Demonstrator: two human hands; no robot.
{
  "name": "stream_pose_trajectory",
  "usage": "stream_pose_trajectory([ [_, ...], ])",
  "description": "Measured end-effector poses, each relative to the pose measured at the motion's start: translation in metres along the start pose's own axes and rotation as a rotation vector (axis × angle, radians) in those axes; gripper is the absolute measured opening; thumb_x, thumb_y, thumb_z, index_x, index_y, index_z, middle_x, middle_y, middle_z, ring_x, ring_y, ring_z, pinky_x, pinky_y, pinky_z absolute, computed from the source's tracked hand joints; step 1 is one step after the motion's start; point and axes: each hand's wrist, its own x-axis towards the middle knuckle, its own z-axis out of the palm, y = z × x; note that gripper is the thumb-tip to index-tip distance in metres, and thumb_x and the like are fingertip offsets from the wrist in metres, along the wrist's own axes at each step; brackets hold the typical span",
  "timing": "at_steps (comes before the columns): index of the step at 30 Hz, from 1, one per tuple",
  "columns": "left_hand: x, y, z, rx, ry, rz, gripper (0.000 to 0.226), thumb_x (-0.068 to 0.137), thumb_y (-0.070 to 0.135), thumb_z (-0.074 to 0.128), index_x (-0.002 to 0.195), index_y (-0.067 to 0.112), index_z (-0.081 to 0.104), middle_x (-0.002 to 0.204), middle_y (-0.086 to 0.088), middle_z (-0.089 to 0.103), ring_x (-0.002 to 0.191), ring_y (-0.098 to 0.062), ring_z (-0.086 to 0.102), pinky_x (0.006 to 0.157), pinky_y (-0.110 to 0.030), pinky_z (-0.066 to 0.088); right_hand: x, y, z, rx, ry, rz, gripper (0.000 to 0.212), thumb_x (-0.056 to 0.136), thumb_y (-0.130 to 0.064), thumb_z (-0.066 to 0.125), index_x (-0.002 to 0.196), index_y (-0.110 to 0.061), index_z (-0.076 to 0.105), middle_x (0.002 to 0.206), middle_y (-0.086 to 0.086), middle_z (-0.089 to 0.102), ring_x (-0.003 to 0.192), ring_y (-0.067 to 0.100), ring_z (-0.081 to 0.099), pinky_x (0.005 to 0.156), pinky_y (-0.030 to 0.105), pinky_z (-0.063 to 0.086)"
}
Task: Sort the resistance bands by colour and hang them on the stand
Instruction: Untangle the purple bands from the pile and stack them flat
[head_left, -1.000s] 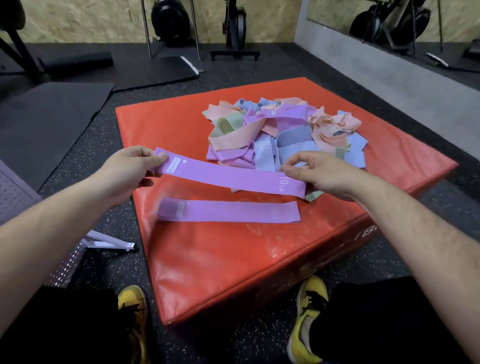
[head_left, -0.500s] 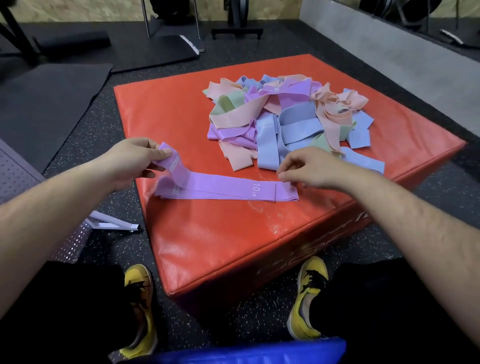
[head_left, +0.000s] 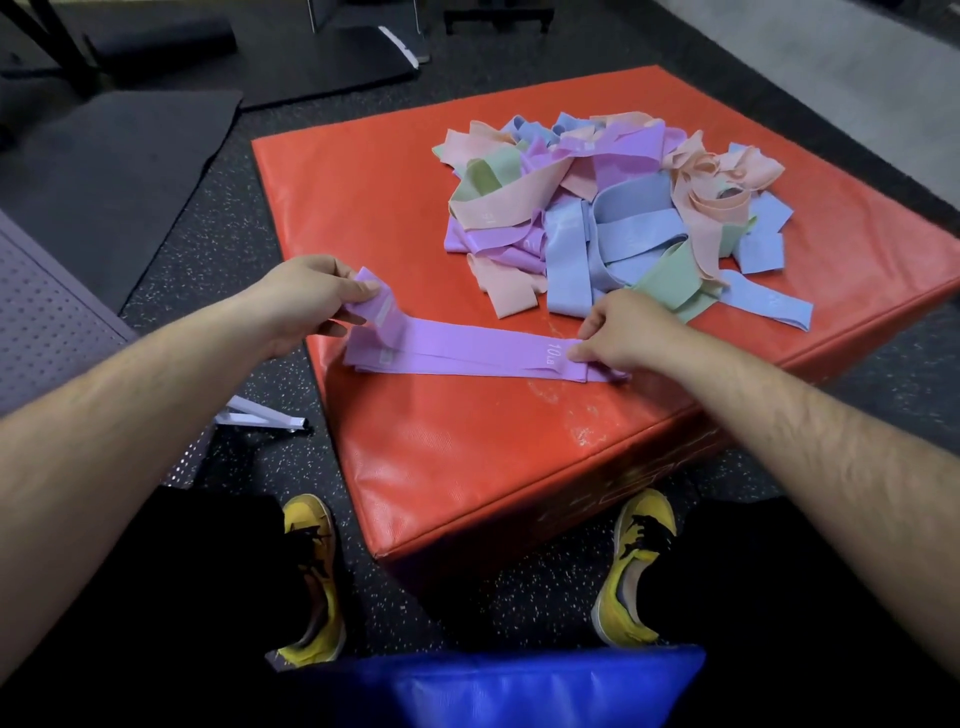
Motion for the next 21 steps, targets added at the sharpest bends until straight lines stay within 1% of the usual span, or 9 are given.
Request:
stream_pose_trajectory([
  [2, 0.0, 0.001, -0.002, -0.006, 0.0, -0.007, 0.024, 0.092, 0.015, 0.069, 0.075, 0.019, 0.053, 0.075, -0.003, 0.061, 0.061, -0.013, 0.059, 0.056, -0.025, 0.043, -0.001, -0.001, -0.006, 0.058, 0.007, 0.019, 0.011, 0.08, -0.025, 0.079, 0.075, -0.016, 0.075, 0.056, 0.0, 0.069, 0.063, 0.014, 0.062, 0.065, 0.027, 0.049],
  [4, 0.0, 0.002, -0.004, -0.016, 0.006, -0.015, 0.023, 0.091, 0.015, 0.069, 0.076, 0.019, 0.053, 0.078, -0.004, 0.061, 0.062, -0.014, 0.058, 0.057, -0.026, 0.044, 0.0, 0.001, -0.016, 0.15, 0.042, 0.023, 0.011, 0.076, -0.017, 0.079, 0.068, -0.018, 0.072, 0.063, -0.001, 0.071, 0.061, 0.011, 0.063, 0.064, 0.026, 0.052],
  [7, 0.0, 0.002, -0.005, -0.015, 0.02, -0.032, 0.023, 0.09, 0.013, 0.069, 0.074, 0.019, 0.053, 0.074, -0.001, 0.054, 0.059, -0.013, 0.054, 0.056, -0.026, 0.045, -0.003, 0.006, -0.031, 0.323, 0.081, 0.008, 0.006, 0.077, -0.007, 0.076, 0.076, -0.011, 0.072, 0.065, 0.004, 0.067, 0.041, 0.004, 0.054, 0.046, 0.016, 0.044],
  [8, -0.002, 0.001, -0.005, -0.004, 0.019, -0.04, 0.018, 0.09, 0.013, 0.069, 0.078, 0.017, 0.056, 0.074, -0.001, 0.054, 0.059, -0.013, 0.053, 0.056, -0.026, 0.046, -0.004, 0.01, -0.034, 0.37, 0.096, 0.018, 0.009, 0.077, -0.006, 0.077, 0.08, -0.011, 0.071, 0.067, 0.005, 0.066, 0.041, 0.006, 0.054, 0.046, 0.018, 0.045],
  [11, -0.003, -0.005, -0.004, 0.059, -0.01, -0.075, 0.007, 0.089, 0.011, 0.068, 0.089, 0.013, 0.062, 0.076, -0.002, 0.057, 0.062, -0.014, 0.053, 0.05, -0.022, 0.048, 0.0, 0.022, -0.037, 0.401, 0.118, 0.044, 0.023, 0.072, -0.014, 0.082, 0.089, -0.019, 0.068, 0.084, 0.007, 0.072, 0.062, 0.021, 0.063, 0.071, 0.04, 0.058],
  [14, -0.004, -0.014, -0.003, 0.132, -0.043, -0.119, 0.018, 0.088, 0.009, 0.071, 0.076, 0.013, 0.059, 0.07, -0.003, 0.057, 0.059, -0.014, 0.052, 0.048, -0.021, 0.045, 0.0, 0.03, -0.03, 0.31, 0.1, 0.033, 0.025, 0.073, -0.018, 0.083, 0.094, -0.024, 0.071, 0.099, 0.002, 0.071, 0.085, 0.022, 0.068, 0.085, 0.036, 0.056],
  [17, -0.004, -0.021, -0.002, 0.18, -0.042, -0.112, 0.021, 0.087, 0.008, 0.073, 0.075, 0.011, 0.056, 0.063, -0.002, 0.058, 0.055, -0.012, 0.052, 0.041, -0.016, 0.044, -0.002, 0.032, -0.02, 0.251, 0.058, -0.003, 0.023, 0.077, -0.016, 0.082, 0.097, -0.024, 0.072, 0.092, 0.001, 0.067, 0.073, 0.015, 0.061, 0.071, 0.026, 0.051],
  [19, -0.005, -0.025, -0.001, 0.223, -0.019, -0.095, 0.018, 0.086, 0.01, 0.074, 0.079, 0.008, 0.058, 0.068, -0.005, 0.06, 0.059, -0.014, 0.053, 0.04, -0.014, 0.045, -0.002, 0.032, -0.016, 0.222, 0.061, -0.017, 0.019, 0.078, -0.015, 0.082, 0.093, -0.022, 0.072, 0.082, -0.006, 0.061, 0.065, 0.007, 0.055, 0.06, 0.022, 0.043],
  [21, -0.005, -0.029, 0.001, 0.271, 0.01, -0.078, 0.018, 0.086, 0.013, 0.076, 0.083, 0.006, 0.06, 0.072, -0.009, 0.061, 0.061, -0.017, 0.054, 0.041, -0.014, 0.047, -0.001, 0.032, -0.012, 0.192, 0.075, -0.024, 0.015, 0.078, -0.014, 0.081, 0.088, -0.021, 0.072, 0.078, -0.007, 0.059, 0.064, 0.007, 0.053, 0.059, 0.023, 0.041],
])
